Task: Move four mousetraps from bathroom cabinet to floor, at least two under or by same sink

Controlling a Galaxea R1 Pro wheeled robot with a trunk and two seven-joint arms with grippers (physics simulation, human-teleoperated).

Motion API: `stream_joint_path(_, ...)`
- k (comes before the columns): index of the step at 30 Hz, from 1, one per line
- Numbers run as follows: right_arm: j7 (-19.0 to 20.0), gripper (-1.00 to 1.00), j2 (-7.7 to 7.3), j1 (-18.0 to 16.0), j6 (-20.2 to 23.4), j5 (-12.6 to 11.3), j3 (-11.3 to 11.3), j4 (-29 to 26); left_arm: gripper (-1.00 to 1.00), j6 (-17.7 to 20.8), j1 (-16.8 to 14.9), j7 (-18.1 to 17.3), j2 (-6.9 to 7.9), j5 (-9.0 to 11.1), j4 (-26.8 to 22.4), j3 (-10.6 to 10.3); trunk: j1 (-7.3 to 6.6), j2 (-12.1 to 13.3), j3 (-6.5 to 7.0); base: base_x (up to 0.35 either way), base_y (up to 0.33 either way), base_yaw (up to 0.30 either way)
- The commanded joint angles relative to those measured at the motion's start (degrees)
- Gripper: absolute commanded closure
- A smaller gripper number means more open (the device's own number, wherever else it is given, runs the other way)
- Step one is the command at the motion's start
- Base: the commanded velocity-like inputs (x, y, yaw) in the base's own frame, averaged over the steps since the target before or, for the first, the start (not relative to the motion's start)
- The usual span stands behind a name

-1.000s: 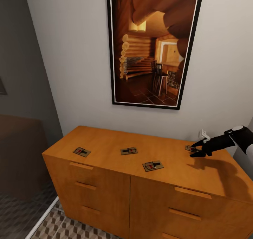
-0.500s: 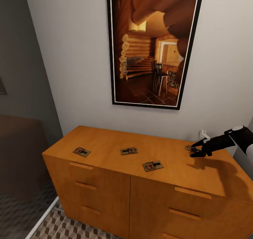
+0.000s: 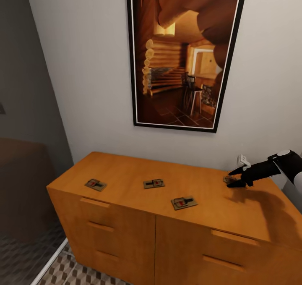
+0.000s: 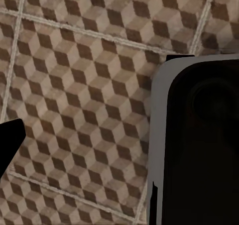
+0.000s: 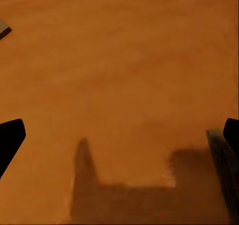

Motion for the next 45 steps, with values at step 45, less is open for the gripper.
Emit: stream_joint_path(45,0.09,-1.0,0.08,-0.06,0.18,0.06,0.03,0.04,-1.0,3.28,-0.04,-0.01,-0.09,-0.09,0.05,-0.05,0.02,-0.02,-0.05,0.077,-0.041,0.0)
